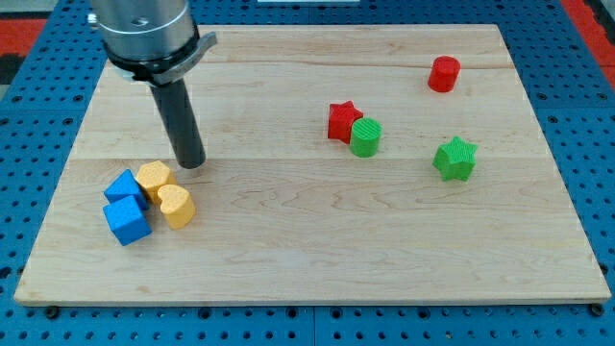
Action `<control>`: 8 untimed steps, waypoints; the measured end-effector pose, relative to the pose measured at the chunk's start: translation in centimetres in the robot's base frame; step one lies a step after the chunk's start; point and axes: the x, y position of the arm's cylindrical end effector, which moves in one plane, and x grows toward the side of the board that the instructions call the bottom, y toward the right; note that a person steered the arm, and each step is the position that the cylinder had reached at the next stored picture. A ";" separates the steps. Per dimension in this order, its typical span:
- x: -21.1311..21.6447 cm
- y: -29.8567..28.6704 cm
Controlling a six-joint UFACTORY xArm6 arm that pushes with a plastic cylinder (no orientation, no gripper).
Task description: Group up the red blocks above the green star
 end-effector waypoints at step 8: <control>-26.1 30.0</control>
